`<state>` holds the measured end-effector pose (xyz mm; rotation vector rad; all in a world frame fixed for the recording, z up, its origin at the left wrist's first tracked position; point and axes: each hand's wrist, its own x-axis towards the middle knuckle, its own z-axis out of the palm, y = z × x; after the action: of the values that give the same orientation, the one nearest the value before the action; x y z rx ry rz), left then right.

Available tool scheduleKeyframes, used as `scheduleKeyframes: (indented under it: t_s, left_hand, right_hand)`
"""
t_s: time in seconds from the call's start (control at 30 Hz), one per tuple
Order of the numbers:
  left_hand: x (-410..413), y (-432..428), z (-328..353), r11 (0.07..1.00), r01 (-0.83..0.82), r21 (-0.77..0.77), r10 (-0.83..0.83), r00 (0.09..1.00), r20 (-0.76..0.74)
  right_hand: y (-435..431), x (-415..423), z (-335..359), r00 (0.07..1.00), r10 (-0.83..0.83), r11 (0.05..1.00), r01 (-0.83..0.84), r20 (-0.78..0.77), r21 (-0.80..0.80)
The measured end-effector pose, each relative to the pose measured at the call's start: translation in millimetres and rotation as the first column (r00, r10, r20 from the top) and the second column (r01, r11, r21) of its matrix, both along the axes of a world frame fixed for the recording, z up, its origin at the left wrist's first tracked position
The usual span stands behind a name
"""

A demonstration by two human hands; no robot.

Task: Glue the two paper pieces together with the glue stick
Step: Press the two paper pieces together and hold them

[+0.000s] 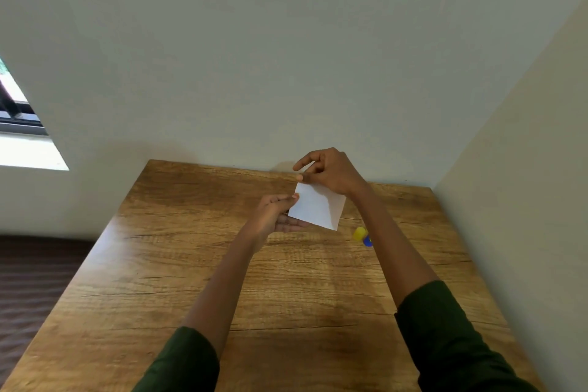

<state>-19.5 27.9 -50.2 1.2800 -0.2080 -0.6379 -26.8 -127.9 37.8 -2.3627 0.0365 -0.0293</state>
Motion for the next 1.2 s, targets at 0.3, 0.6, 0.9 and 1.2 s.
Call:
scheduleKeyframes:
  t_s: [0.3,0.6,0.9,1.2]
  left_hand:
    - [-5,6,-5,0.999,0.049,0.015,-0.051,0.990,0.131]
    - [-6,19,-7,0.976,0.214,-0.033,-0.210,0.972,0.107]
    - [3,13,-1,0.995,-0.066,0.071,0.056,0.988,0.142]
    - [3,14,-8,0.967,-0.238,0.088,0.225,0.965,0.133]
  right_hand:
    - [3,2,0,0.999,0.018,1.000,-0.017,0.028,-0.016]
    - [5,2,-8,1.000,0.022,0.999,-0.021,0.015,-0.024]
    - [9,0,-12,0.997,0.074,0.997,-0.074,-0.028,-0.022]
    - [3,-20,-41,0.954,-0.270,0.961,0.260,0.128,0.089]
